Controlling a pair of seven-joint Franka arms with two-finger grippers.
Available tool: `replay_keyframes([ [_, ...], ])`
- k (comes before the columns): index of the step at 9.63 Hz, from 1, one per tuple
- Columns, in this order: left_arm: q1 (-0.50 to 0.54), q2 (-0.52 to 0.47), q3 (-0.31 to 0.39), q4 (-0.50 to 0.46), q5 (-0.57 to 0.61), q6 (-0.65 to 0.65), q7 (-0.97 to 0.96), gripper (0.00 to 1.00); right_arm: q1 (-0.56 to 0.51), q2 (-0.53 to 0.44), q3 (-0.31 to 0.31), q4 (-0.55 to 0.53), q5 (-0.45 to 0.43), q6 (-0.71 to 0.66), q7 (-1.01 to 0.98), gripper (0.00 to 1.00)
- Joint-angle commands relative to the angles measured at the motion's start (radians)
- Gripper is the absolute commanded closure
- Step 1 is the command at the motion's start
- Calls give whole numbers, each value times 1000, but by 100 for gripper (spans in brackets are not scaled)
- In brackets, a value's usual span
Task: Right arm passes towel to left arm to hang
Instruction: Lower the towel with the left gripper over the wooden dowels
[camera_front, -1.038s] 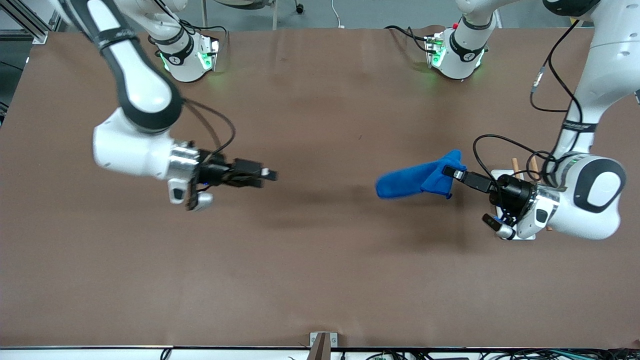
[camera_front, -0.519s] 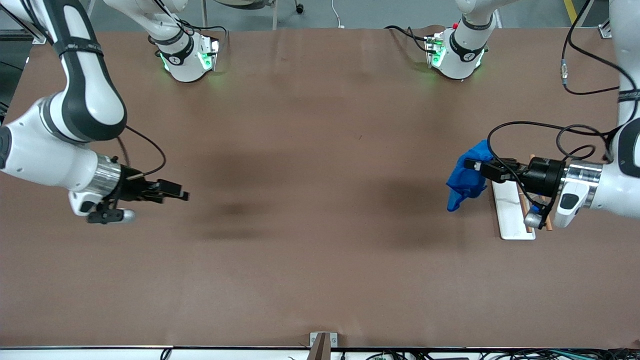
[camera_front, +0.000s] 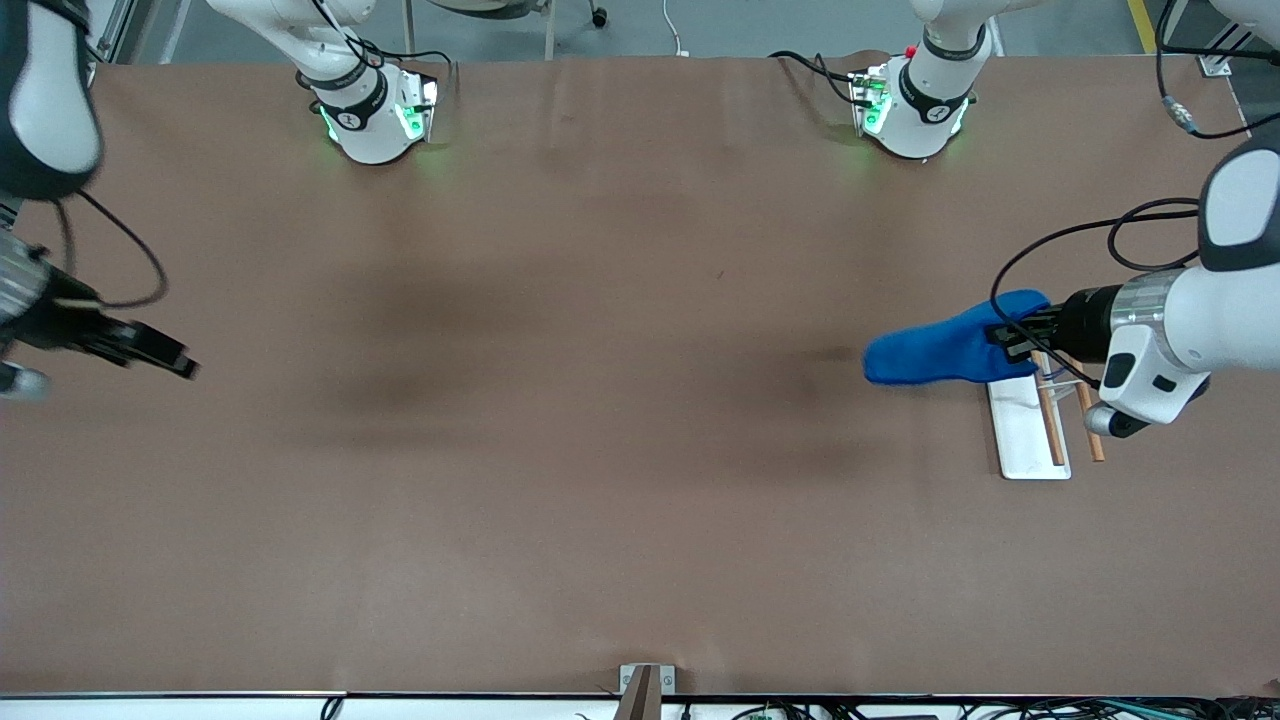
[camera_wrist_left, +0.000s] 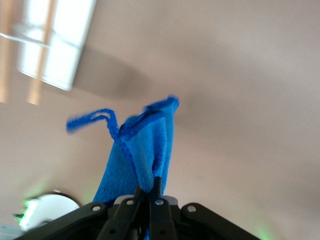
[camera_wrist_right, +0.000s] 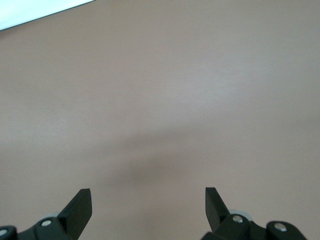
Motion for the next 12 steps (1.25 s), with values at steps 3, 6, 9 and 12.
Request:
replay_keyframes([
  [3,-49,0,-8,-75,270,26,-195,99,11,-65,-66,248,-67,-378,30,0],
  [6,-110,28,-10,-125,426,26,-397,98,14,-58,-59,307,-64,-423,24,0],
  [9,-103,57,-8,-130,485,27,-417,98,33,-58,-57,304,-68,-418,19,0],
  [12,-42,46,-2,-136,494,24,-178,98,34,-58,-57,304,-70,-444,15,0],
])
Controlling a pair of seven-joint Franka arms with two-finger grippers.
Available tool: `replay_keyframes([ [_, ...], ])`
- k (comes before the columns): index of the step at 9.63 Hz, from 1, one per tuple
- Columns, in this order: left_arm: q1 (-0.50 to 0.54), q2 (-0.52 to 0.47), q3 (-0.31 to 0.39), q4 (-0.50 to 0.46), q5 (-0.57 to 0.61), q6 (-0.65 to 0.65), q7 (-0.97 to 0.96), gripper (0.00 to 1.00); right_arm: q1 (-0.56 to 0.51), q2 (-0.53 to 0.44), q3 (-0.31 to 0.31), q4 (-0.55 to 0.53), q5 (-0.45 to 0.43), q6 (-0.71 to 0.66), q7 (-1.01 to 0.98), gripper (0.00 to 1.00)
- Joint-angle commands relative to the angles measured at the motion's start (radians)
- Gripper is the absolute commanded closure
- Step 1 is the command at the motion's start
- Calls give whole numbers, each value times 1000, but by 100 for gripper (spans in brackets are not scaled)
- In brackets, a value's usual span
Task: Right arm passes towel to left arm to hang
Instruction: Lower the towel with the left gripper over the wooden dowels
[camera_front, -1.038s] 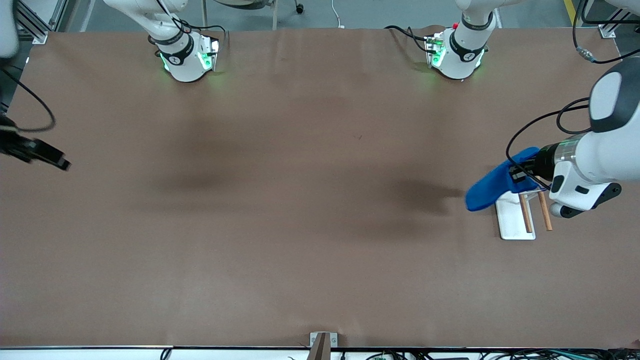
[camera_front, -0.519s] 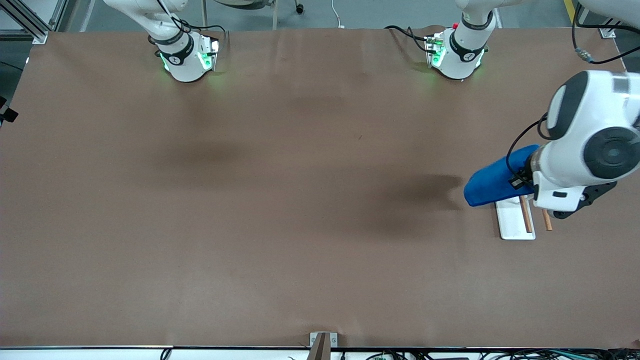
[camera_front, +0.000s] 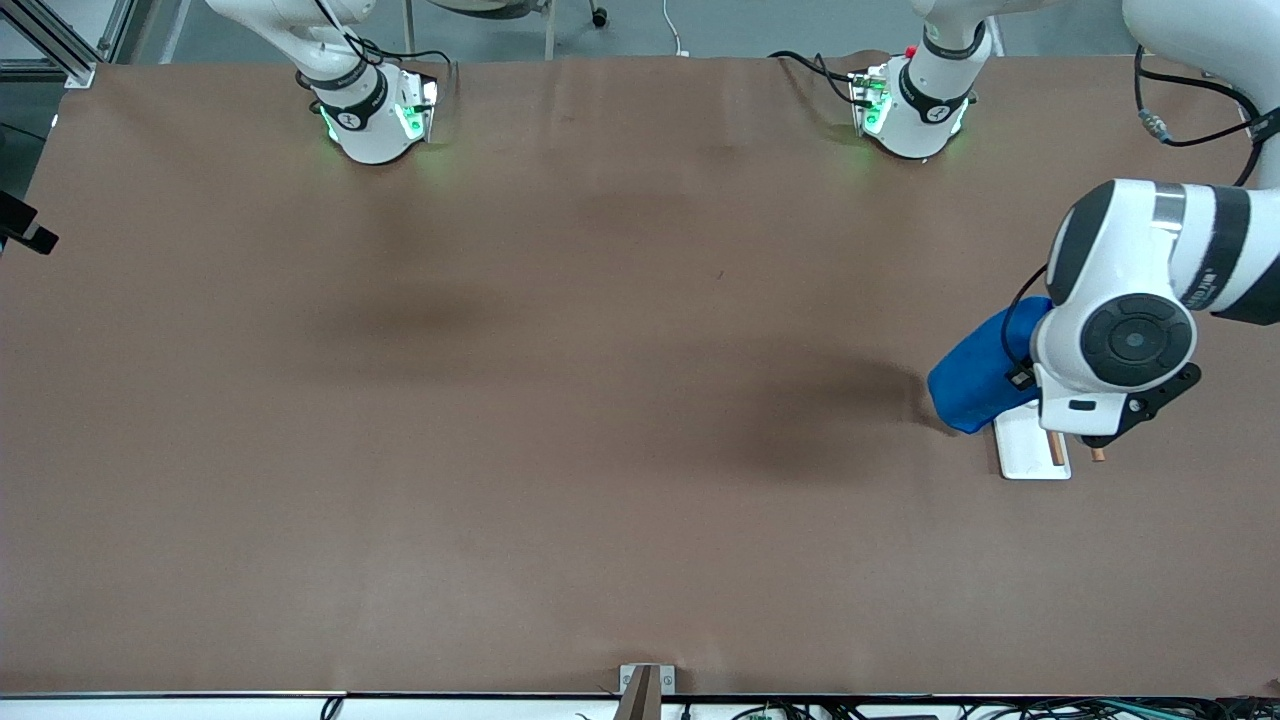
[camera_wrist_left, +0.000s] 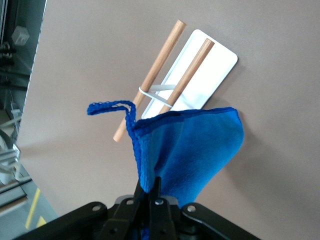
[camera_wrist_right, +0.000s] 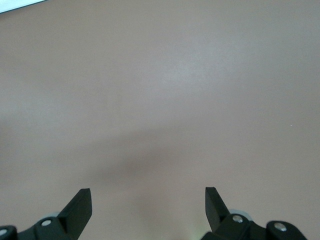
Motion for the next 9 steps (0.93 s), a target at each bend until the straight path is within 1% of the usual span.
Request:
replay_keyframes([
  [1,60,1,0,-36,22,17,168,98,11,1,0,15,-20,-28,10,0],
  [2,83,-2,0,-52,25,19,181,98,21,1,0,20,-22,-39,15,0],
  [4,88,0,-3,-53,80,28,216,98,35,1,2,29,-90,-99,9,0],
  [5,106,-2,-2,-50,82,43,260,98,46,2,2,38,-95,-97,18,0],
  [6,115,-3,-5,-50,80,61,271,98,46,2,2,41,-91,-96,12,0],
  [7,117,-12,-6,-50,80,66,276,98,40,10,3,41,-66,-55,17,0],
  [8,118,-29,-8,-51,80,66,322,98,26,8,2,23,-33,7,12,0],
  [9,120,-34,-6,-50,80,72,397,98,-3,8,3,21,-31,6,7,0],
])
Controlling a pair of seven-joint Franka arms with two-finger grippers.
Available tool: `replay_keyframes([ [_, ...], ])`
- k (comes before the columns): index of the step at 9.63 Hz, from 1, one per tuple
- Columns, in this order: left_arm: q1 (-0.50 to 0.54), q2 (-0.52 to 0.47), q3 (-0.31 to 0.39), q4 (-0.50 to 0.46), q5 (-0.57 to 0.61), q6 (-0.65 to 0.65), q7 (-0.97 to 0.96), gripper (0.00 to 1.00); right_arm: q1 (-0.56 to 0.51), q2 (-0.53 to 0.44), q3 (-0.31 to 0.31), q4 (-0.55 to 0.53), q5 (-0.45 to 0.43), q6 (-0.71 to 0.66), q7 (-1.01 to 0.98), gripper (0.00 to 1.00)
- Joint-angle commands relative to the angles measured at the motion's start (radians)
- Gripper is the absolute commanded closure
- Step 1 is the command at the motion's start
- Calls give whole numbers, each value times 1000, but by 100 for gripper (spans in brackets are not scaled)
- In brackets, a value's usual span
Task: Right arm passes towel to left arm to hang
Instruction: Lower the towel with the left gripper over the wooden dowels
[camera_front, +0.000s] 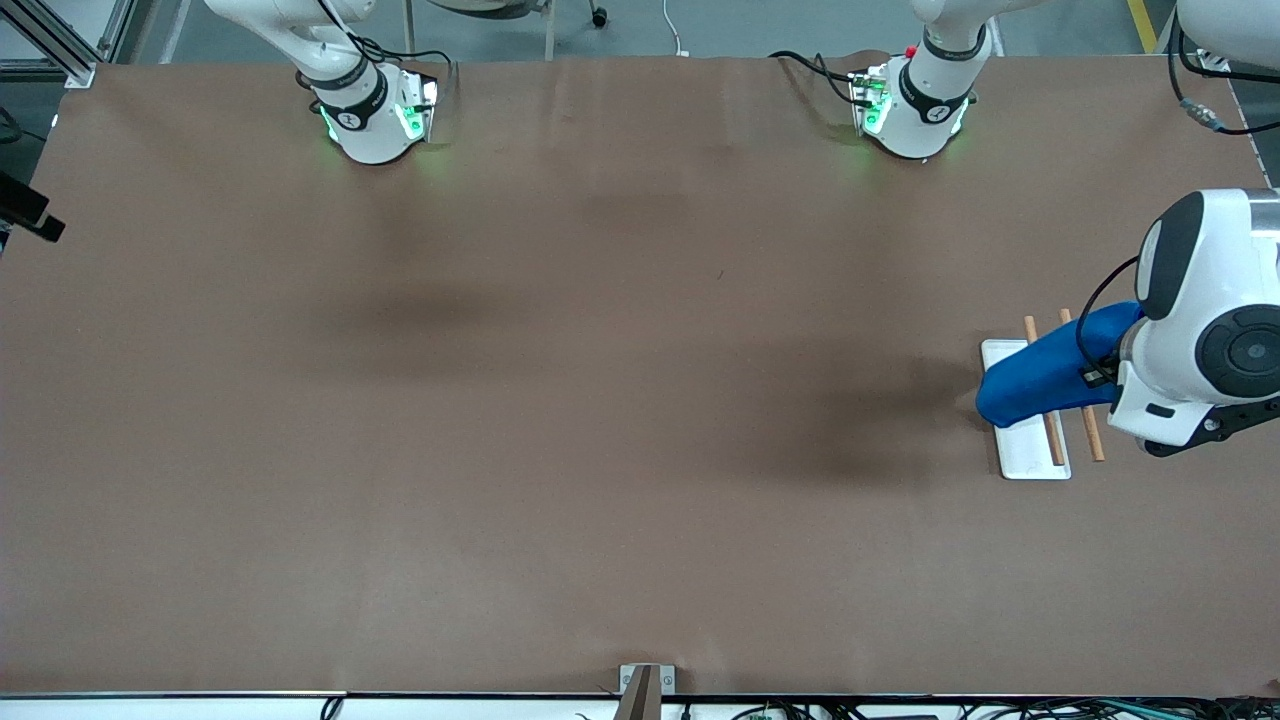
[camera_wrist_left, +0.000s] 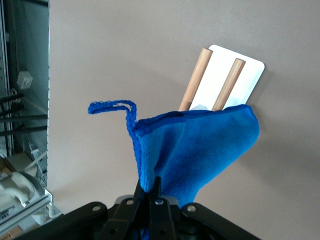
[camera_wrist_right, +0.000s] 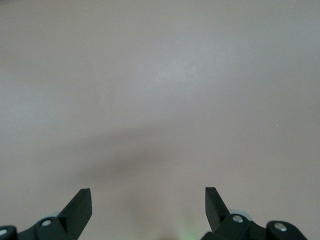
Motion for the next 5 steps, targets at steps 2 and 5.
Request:
replay_keyframes([
  [2,61,-14,-7,-63,13,84,183,97,-37,4,3,-1,20,6,8,0],
  [5,116,-15,-9,-157,1,163,199,97,-68,34,6,22,20,5,-44,0],
])
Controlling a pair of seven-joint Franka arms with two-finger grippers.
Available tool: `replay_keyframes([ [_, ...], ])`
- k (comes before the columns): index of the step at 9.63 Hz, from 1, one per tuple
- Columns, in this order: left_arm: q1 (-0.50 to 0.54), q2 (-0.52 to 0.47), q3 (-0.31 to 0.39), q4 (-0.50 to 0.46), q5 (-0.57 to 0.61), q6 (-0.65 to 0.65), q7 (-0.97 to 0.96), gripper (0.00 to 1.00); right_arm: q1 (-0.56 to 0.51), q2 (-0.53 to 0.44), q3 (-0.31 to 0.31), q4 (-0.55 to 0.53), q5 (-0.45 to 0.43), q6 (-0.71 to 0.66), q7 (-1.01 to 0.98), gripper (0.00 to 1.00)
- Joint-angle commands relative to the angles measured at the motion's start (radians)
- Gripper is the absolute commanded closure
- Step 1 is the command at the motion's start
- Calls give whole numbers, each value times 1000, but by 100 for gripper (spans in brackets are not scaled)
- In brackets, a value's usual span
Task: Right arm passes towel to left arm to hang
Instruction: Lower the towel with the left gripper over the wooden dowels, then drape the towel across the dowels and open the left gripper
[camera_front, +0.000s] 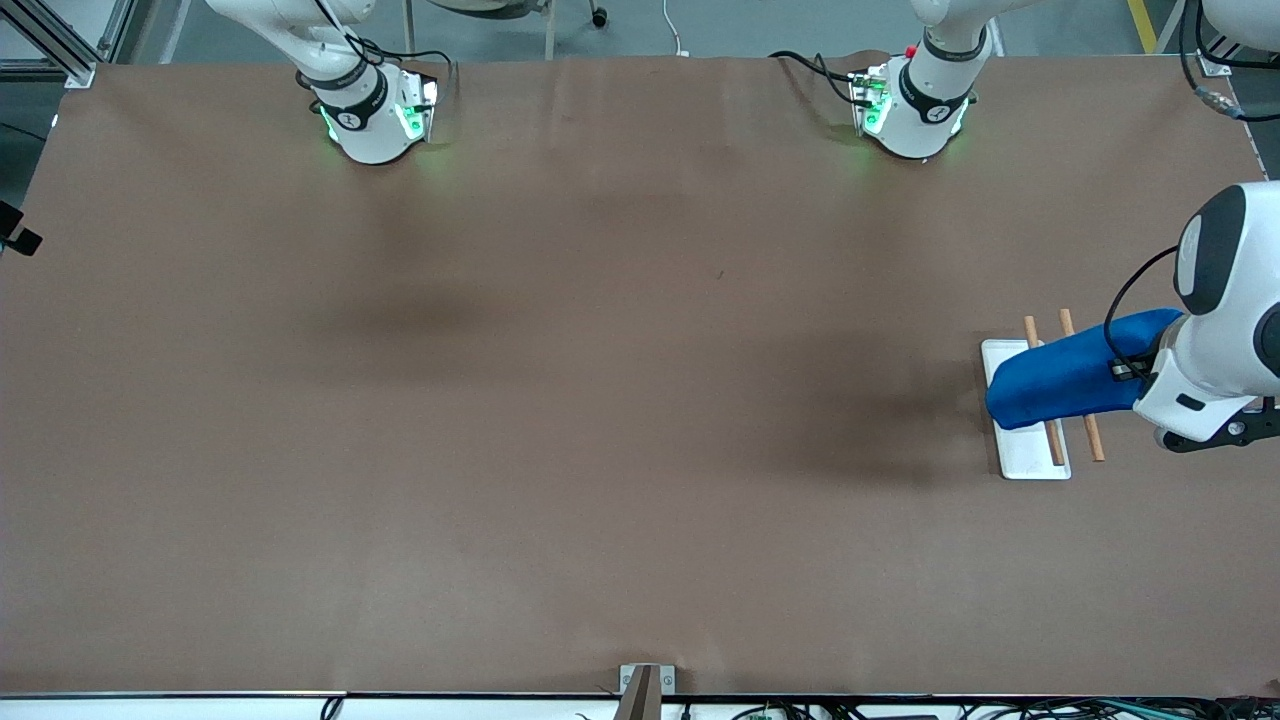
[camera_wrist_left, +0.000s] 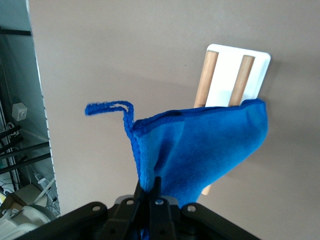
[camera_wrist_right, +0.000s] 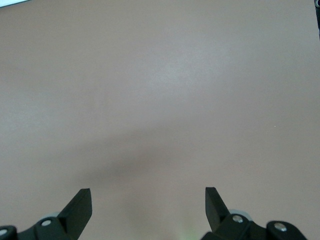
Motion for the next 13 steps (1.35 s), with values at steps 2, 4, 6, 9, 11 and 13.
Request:
replay_keyframes([
  [2,50,-1,-9,-69,0,64,55,97,-28,14,17,21,14,-2,-26,0],
  [4,102,11,-7,-74,0,113,113,97,-25,14,16,21,14,-4,-27,0],
  [6,143,13,-6,-110,0,191,147,97,-19,14,16,21,14,-4,-23,0],
  [9,186,22,-6,-157,1,271,172,97,-20,14,13,20,16,-5,-24,0],
  [11,206,34,-6,-158,6,301,184,97,-22,14,11,12,16,-4,-27,0],
  [13,228,52,-6,-158,7,327,205,97,-11,14,8,12,16,4,-27,0],
])
